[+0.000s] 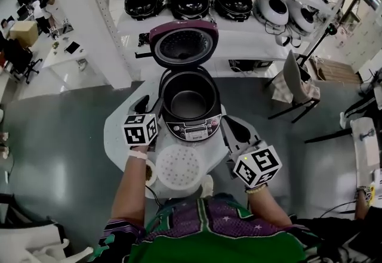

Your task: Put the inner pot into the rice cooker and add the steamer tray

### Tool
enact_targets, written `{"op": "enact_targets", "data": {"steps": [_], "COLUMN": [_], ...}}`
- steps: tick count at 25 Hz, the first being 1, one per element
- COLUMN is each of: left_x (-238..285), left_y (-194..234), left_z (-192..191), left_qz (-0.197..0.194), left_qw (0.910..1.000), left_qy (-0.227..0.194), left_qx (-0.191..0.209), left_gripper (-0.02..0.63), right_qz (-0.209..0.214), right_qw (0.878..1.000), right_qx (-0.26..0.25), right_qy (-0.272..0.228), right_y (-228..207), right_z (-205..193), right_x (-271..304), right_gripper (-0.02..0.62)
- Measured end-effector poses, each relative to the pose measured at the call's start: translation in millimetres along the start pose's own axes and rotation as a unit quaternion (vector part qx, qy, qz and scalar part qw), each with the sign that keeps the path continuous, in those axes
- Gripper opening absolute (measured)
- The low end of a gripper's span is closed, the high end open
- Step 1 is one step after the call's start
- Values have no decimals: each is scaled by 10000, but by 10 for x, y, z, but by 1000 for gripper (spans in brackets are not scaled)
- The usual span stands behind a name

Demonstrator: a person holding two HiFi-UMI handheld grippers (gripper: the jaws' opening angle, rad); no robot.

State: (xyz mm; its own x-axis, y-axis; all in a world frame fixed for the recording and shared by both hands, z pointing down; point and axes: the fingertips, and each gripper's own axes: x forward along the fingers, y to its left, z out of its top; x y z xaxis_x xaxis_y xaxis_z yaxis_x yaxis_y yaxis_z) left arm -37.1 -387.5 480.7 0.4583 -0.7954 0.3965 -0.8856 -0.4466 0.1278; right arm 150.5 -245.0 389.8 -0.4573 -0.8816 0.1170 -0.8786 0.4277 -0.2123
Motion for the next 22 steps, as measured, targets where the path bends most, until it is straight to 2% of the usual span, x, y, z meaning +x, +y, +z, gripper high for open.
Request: {"op": "enact_targets", "data": {"steps": [8, 11, 15, 22], "left_x": [-954, -1271, -1627, -2178], "left_y": [-113, -71, -19, 31], "left_z": [252, 220, 140, 186], "left_qz": [-179, -170, -161, -346], "left_qw": [9965, 9944, 9924, 9880], "left_qy": [-787, -1044, -1216, -1469], "left_qx": [225, 85, 32, 315], "left_gripper": [216, 203, 176, 115], "right_qz": [0, -19, 24, -79], "right_qw": [9995, 9992, 9986, 9980], "right_qx": [-250, -326, -433, -489], "right_qy": [-172, -251, -290, -400], "right_y": [418, 596, 895, 1285], "right_z": [119, 170, 209, 246], "right_x": [-29, -60, -99, -192], "right_gripper": [6, 6, 6, 6]}}
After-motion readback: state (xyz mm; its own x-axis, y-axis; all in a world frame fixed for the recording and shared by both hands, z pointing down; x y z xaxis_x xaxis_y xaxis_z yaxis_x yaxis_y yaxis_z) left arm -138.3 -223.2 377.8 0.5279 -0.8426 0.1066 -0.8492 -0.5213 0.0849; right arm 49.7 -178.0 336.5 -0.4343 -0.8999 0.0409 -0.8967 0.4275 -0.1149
